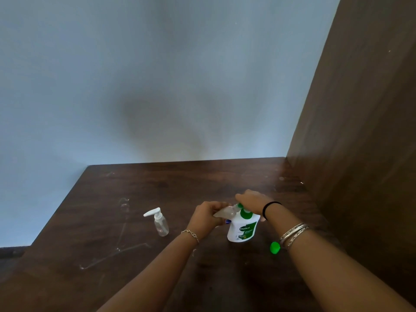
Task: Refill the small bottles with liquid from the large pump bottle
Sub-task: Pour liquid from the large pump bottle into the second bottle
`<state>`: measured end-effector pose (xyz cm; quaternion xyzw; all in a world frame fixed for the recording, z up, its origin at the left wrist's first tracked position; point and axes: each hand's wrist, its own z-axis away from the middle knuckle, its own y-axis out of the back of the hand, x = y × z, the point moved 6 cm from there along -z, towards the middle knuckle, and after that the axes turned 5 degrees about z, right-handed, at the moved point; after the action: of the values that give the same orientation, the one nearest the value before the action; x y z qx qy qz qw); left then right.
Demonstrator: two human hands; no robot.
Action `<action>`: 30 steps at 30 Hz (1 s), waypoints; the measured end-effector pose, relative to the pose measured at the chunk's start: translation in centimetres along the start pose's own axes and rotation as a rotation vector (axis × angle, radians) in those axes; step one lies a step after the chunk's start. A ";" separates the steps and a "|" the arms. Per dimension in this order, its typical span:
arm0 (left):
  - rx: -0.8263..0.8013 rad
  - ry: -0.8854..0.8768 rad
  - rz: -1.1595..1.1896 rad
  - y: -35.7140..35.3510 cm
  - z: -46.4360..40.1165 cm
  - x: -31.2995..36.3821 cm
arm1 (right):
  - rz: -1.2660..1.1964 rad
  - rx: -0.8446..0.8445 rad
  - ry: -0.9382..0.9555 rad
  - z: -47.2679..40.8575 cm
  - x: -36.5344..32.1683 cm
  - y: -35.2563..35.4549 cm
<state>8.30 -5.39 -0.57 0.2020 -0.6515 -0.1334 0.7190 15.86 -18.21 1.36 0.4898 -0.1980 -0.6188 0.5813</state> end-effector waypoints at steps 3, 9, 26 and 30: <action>-0.007 0.003 0.008 0.0 0.1 0.0 | 0.025 0.054 0.000 0.3 -0.1 0.1; -0.008 0.001 -0.009 0.0 0.3 0.0 | 0.063 0.055 0.017 0.6 -0.2 0.0; -0.018 0.017 -0.011 0.1 0.1 -0.2 | 0.062 0.093 -0.007 0.3 -0.2 -0.3; -0.027 -0.001 -0.056 0.0 0.0 0.0 | 0.083 0.072 -0.002 0.5 -0.2 -0.1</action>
<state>8.31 -5.42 -0.54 0.2105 -0.6441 -0.1625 0.7172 15.38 -18.15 1.53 0.5011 -0.2409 -0.5870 0.5884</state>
